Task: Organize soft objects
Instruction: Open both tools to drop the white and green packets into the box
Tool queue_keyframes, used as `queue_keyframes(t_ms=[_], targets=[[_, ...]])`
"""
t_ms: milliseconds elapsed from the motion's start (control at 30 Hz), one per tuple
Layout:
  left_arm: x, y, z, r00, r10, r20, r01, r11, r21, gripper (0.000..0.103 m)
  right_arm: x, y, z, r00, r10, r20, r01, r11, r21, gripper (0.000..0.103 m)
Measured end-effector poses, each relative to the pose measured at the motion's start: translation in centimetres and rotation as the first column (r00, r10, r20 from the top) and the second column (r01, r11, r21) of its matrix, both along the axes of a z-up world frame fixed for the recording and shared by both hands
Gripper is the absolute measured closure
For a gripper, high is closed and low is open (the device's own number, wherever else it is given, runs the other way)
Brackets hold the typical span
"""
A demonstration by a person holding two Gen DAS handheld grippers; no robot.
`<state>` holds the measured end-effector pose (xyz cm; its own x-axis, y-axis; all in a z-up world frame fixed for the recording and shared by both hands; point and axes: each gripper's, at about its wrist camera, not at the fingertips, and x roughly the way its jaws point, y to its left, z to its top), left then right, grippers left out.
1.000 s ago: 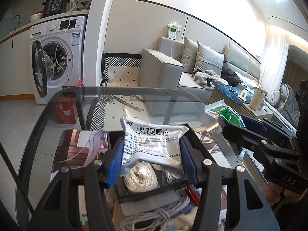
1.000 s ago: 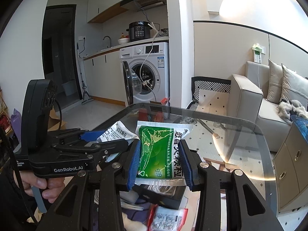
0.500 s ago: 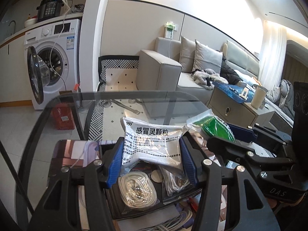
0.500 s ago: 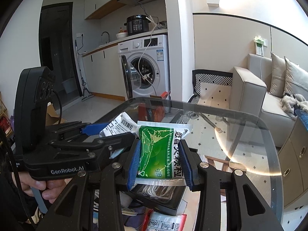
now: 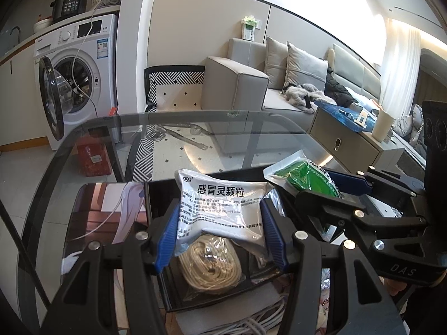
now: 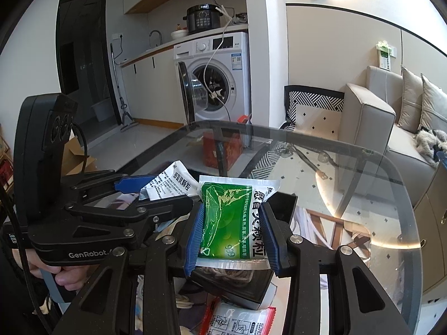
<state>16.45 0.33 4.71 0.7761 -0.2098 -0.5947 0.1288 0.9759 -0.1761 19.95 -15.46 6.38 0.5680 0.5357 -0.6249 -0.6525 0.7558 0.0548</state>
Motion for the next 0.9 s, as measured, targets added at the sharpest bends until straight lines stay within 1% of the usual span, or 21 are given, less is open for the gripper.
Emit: queue_keyframes(t_ms=[267, 433, 533, 567, 600, 633, 667, 700, 733, 767, 800, 833, 867, 900], targets=[[0.0, -0.3, -1.2, 0.999, -0.011, -0.036, 0.011, 1.000, 0.020, 0.047, 0.5, 0.6, -1.7, 0.999, 0.033, -0.006, -0.033, 0.997, -0.073, 0.063], [-0.3, -0.9, -1.5, 0.999, -0.021, -0.034, 0.023, 0.997, 0.067, 0.046, 0.6, 0.9, -2.4, 1.000, 0.030, -0.008, -0.031, 0.995, -0.093, 0.063], [-0.3, -1.0, -1.4, 0.999, -0.031, -0.043, 0.035, 0.996, 0.085, 0.045, 0.4, 0.9, -2.3, 1.000, 0.020, 0.003, -0.020, 0.995, -0.101, 0.057], [-0.4, -1.0, -1.3, 0.998, -0.033, -0.047, 0.037, 0.996, 0.087, 0.044, 0.3, 0.7, -2.2, 1.000, 0.020, 0.008, -0.019, 0.995, -0.098, 0.054], [-0.4, -1.0, -1.3, 0.998, -0.035, -0.047, 0.039, 0.995, 0.088, 0.043, 0.1, 0.5, -2.0, 1.000, 0.021, 0.012, -0.020, 0.996, -0.091, 0.054], [-0.5, -1.1, -1.2, 0.998, -0.036, -0.045, 0.040, 0.995, 0.089, 0.039, -0.1, 0.4, -1.8, 1.000, 0.020, 0.016, -0.018, 0.996, -0.088, 0.053], [-0.6, -1.0, -1.1, 0.999, -0.032, -0.042, 0.035, 0.995, 0.092, 0.032, -0.2, 0.2, -1.6, 1.000, 0.013, 0.022, -0.011, 0.996, -0.091, 0.052], [-0.8, -0.8, -0.9, 0.999, -0.021, -0.034, 0.024, 0.995, 0.095, 0.030, -0.4, 0.0, -1.4, 1.000, 0.009, 0.027, -0.006, 0.996, -0.090, 0.051], [-0.9, -0.7, -0.8, 0.999, -0.022, -0.028, 0.024, 0.996, 0.088, 0.026, -0.7, -0.3, -1.2, 1.000, 0.003, 0.031, 0.000, 0.996, -0.087, 0.047], [-1.2, -0.7, -0.6, 0.999, -0.023, -0.022, 0.024, 0.997, 0.078, 0.023, -0.8, -0.6, -1.0, 0.999, -0.004, 0.034, 0.007, 0.996, -0.085, 0.039], [-1.5, -0.5, -0.4, 1.000, -0.022, -0.014, 0.023, 0.997, 0.067, 0.021, -1.1, -1.0, -0.7, 0.999, -0.016, 0.041, 0.019, 0.997, -0.079, 0.035], [-1.7, -0.4, -0.2, 1.000, -0.021, -0.008, 0.021, 0.998, 0.061, 0.014, -1.4, -1.4, -0.5, 0.999, -0.025, 0.042, 0.027, 0.997, -0.070, 0.026], [-2.0, -0.3, -0.1, 1.000, -0.012, -0.001, 0.012, 0.998, 0.059, 0.005, -1.8, -1.9, -0.3, 0.998, -0.037, 0.040, 0.040, 0.997, -0.059, 0.016], [-2.1, -0.1, 0.1, 1.000, -0.002, 0.004, 0.001, 0.998, 0.059, 0.000, -2.2, -2.2, -0.3, 0.998, -0.049, 0.038, 0.051, 0.997, -0.054, 0.011]])
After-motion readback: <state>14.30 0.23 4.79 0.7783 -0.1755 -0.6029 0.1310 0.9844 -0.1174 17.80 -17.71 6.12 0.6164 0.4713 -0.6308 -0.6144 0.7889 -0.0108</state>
